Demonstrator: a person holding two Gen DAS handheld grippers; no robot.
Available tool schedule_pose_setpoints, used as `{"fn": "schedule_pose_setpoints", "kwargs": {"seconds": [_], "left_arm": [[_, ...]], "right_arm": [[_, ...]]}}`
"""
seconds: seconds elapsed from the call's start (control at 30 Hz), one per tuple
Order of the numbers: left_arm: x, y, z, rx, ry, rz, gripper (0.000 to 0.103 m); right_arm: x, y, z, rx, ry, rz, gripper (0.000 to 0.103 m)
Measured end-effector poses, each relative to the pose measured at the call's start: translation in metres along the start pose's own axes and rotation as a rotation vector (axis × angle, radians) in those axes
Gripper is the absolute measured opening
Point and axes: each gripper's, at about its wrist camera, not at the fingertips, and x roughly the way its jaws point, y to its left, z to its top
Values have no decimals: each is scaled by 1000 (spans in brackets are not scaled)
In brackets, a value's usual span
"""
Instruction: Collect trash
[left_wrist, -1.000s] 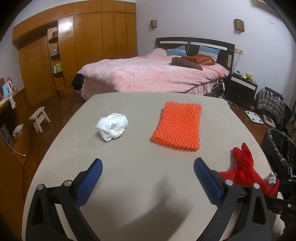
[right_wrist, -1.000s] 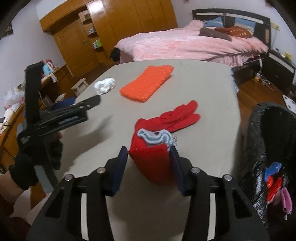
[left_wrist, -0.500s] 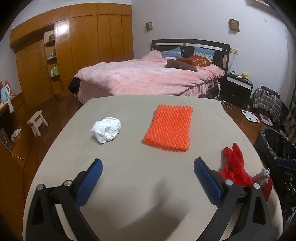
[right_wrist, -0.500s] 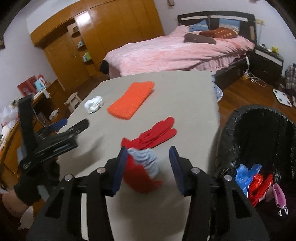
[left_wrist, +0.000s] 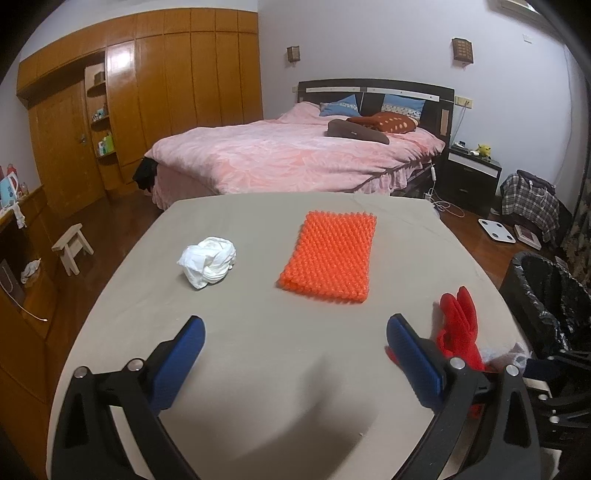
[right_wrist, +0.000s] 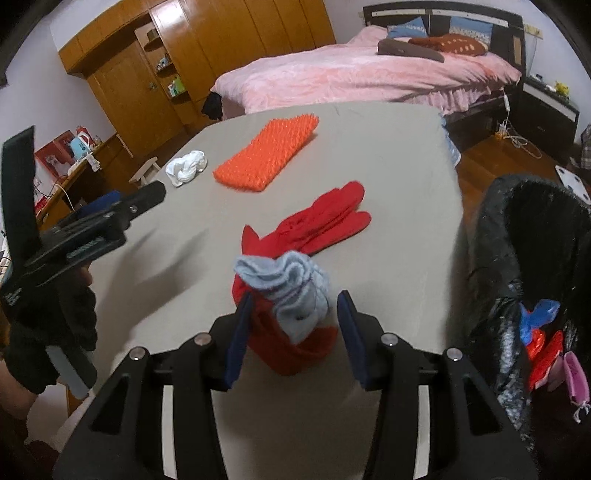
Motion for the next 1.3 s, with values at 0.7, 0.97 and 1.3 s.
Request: {"fn": "schedule_pose_setpoints", "kwargs": {"seconds": [0.7,0.97,1.3], "left_arm": [[-5,-13,-1,17,1,-27,97],[-4,-33,-4,33,16,-77,97],[24,-80,-18,99,99,-180,96]], "right_arm": [[-16,0,20,-14,-40,58,11],[-43,-10,24,15,-160,-9,11],[-48,-37,23,92,-171,-38,11]]}}
